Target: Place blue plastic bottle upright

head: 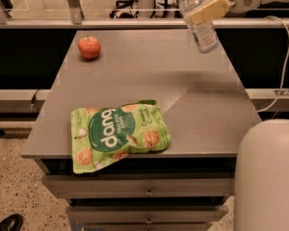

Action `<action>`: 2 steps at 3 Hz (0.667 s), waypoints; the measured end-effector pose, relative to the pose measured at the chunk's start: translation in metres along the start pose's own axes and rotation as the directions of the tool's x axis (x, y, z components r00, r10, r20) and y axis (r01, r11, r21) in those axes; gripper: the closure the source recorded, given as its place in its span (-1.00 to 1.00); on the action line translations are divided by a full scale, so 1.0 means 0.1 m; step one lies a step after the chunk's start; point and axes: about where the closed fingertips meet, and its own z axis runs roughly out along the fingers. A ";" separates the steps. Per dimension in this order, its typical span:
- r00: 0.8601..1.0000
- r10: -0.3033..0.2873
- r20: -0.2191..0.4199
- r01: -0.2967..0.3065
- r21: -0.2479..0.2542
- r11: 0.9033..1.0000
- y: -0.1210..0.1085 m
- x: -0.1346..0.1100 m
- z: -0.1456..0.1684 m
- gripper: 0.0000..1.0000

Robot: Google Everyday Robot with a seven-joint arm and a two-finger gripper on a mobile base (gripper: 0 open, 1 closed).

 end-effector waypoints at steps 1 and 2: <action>0.990 0.136 0.024 -0.136 0.015 0.991 -0.03 0.06 -0.07 1.00; 0.970 0.209 0.127 -0.212 0.010 0.977 -0.08 0.07 -0.10 1.00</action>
Offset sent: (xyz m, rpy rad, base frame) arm -0.0132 -0.0080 -0.0097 0.3025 0.1574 -0.0785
